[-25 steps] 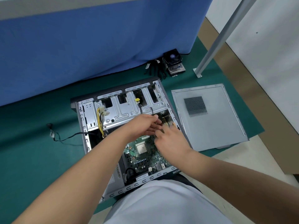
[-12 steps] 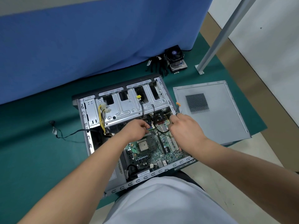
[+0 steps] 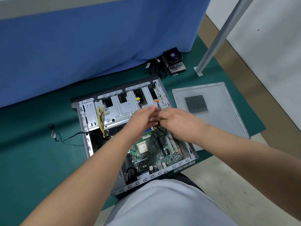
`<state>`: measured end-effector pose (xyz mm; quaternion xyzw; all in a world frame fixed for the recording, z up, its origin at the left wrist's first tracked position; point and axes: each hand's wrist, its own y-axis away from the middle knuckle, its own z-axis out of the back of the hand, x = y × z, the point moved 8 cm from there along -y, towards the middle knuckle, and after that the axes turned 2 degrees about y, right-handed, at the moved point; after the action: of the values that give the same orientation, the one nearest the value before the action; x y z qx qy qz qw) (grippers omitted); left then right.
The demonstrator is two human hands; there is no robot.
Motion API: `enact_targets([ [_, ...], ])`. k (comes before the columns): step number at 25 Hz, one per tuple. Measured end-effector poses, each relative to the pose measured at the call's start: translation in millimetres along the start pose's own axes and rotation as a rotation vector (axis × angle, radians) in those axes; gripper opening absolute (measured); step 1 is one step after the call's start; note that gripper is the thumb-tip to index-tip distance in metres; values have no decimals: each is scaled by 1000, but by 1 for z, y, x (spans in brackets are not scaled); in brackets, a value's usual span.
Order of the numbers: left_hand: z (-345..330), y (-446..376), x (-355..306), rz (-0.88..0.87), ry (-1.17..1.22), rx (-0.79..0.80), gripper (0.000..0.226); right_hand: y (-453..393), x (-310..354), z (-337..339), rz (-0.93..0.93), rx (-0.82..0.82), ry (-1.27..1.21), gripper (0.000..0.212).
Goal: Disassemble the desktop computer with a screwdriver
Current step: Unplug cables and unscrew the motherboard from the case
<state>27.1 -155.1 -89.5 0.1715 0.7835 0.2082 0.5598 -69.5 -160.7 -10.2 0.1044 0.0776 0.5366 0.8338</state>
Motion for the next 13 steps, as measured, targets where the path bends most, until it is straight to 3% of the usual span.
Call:
enact_targets([
  [3,-3,-2,-12,-21,104,-1,22,-2,4,-6,45,-22,-71,26],
  [6,-3,-3,-21,-65,113,-47,20,1,-2,-3,-34,-157,-303,18],
  [10,-1,-6,-33,-130,238,-115,15,12,-23,-5,-351,-485,-655,25],
  [13,3,-11,-42,-144,316,-180,14,17,-42,-24,-613,-576,-962,35],
])
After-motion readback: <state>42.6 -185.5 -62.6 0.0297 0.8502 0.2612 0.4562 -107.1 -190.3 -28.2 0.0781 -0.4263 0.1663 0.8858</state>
